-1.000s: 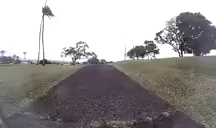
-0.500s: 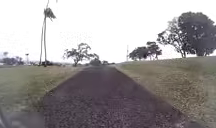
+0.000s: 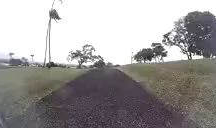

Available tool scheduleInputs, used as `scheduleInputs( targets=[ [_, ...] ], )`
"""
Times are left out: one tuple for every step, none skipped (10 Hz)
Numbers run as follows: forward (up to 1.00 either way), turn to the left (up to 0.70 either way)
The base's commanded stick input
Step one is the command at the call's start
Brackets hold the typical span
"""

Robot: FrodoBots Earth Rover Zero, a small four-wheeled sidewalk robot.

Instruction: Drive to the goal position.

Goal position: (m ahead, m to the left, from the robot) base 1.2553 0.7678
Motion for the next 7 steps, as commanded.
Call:
scheduleInputs(
  targets=[
    [1.0,0.0],
    [1.0,0.0],
    [1.0,0.0],
    [1.0,0.0],
    [1.0,0.0],
    [1.0,0.0],
    [1.0,0.0]
  ],
)
